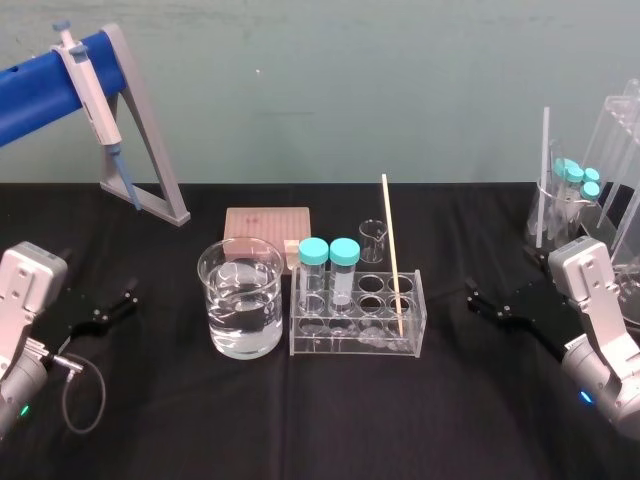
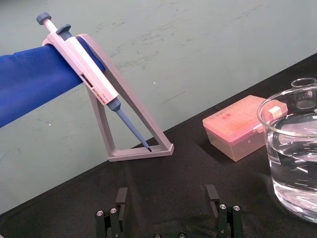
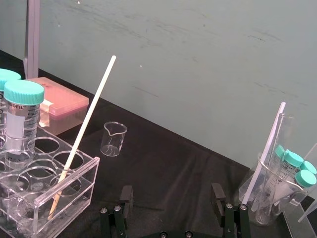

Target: Hold the thermometer with one hand and immerse one end into the beaker, then reinsert it into the test tube rack.

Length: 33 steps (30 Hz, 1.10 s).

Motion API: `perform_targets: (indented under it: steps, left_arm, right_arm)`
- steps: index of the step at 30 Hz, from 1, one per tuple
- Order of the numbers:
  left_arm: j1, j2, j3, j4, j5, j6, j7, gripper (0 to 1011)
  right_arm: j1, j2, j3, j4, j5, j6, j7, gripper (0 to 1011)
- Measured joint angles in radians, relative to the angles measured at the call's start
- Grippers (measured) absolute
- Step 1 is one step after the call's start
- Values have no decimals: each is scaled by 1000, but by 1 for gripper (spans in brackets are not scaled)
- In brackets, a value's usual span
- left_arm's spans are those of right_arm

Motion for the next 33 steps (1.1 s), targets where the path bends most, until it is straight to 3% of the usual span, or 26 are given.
perform_targets:
  steps: [9,18,20,25,30,33]
  left_arm:
    - [0,0,0,0,0,0,0,1004]
    - [0,0,0,0,0,0,0,1004]
    - [0,0,0,0,0,0,0,1004]
    - [0,0,0,0,0,0,0,1004]
    - [0,0,0,0,0,0,0,1004]
    - [0,0,0,0,0,0,0,1004]
  right_arm:
    - [0,-1,2,0,0,0,1,1000]
    - [2,-17,67,-90,65,52,37,1002]
    - [15,-12,96,-155,111,101,74,1000]
    - [46,-12,127,-229,167,168,130,1000]
    - [83,-25,139,-265,192,204,172,1000]
    - [113,-43,141,-273,214,265,196,1002]
